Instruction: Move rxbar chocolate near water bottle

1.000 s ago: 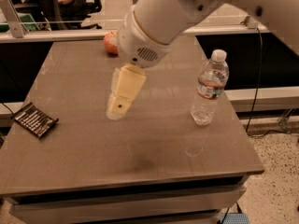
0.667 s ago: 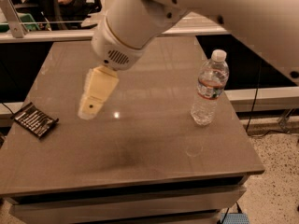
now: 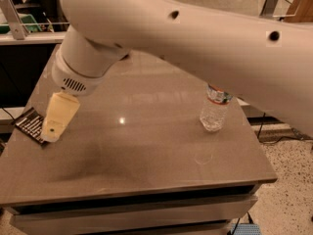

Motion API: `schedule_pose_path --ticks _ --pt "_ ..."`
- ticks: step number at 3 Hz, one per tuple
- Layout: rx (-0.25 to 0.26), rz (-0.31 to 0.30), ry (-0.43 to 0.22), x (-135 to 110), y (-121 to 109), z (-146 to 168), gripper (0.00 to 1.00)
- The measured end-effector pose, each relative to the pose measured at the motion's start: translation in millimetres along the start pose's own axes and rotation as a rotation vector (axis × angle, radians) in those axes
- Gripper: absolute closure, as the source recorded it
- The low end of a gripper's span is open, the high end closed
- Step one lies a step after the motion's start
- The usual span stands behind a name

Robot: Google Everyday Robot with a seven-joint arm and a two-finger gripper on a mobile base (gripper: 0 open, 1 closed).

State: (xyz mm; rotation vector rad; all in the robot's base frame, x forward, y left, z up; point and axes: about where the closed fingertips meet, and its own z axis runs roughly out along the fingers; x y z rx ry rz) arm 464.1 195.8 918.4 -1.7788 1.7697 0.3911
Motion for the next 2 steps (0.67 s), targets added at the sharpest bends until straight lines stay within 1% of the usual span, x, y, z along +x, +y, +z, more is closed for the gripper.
schedule_pose_path --ticks 1,2 --pt "0.02 0.023 0.007 -3 10 33 0.0" --pt "0.022 0.061 0.007 -8 10 67 0.0"
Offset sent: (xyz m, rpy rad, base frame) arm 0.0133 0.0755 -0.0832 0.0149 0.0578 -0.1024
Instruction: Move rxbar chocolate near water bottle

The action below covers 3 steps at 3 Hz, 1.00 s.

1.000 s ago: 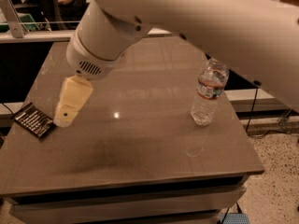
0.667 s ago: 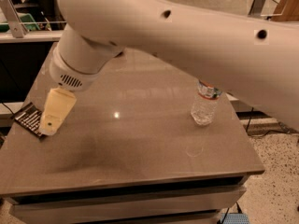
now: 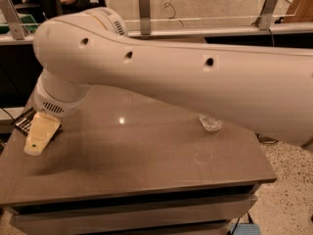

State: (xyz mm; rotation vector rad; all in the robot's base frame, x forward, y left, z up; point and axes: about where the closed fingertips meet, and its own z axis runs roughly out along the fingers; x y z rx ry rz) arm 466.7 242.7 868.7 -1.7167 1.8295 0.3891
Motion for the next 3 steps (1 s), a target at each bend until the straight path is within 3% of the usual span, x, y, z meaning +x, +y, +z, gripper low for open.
schedule_pose_path --ticks 3 --pt "-0.066 0.112 0.051 4 -9 60 0.0"
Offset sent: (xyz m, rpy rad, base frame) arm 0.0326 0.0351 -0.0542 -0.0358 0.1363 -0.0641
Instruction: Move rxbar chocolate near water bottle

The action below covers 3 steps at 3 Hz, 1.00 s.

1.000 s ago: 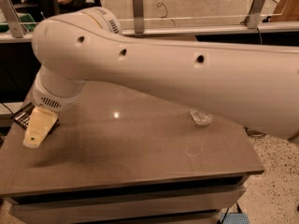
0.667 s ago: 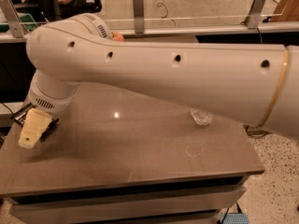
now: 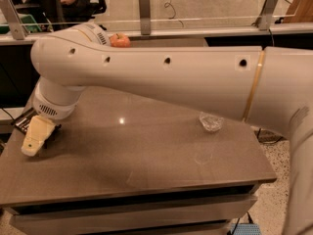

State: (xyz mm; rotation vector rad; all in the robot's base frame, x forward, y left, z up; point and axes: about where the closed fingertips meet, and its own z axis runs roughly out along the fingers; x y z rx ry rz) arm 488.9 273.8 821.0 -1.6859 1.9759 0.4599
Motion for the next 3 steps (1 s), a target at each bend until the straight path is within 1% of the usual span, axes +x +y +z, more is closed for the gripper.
schedule_pose_path --ticks 1,2,3 --pt "-0.024 0.026 0.006 2 1 8 0.18" --pt "-0.024 0.038 -0.002 4 1 2 0.41" --pt "-0.003 0.03 -0.016 0 -2 -14 0.65"
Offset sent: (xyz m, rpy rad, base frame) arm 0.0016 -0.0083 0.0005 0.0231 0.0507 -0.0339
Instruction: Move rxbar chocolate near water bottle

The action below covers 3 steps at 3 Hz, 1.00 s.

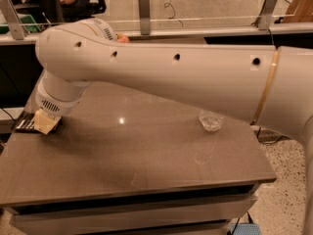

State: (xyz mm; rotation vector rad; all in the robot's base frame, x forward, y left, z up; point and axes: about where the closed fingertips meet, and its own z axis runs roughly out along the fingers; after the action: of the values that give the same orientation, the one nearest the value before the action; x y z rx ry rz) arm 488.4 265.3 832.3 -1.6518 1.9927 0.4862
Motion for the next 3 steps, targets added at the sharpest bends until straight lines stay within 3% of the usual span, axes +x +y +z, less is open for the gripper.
schedule_pose_path --ticks 1,2,3 --pt "0.012 -0.001 -0.004 1 2 -9 0.87" --pt "0.028 -0.001 -0.004 5 2 -18 1.0" --pt "0.076 -0.024 0.013 9 -14 -42 1.0"
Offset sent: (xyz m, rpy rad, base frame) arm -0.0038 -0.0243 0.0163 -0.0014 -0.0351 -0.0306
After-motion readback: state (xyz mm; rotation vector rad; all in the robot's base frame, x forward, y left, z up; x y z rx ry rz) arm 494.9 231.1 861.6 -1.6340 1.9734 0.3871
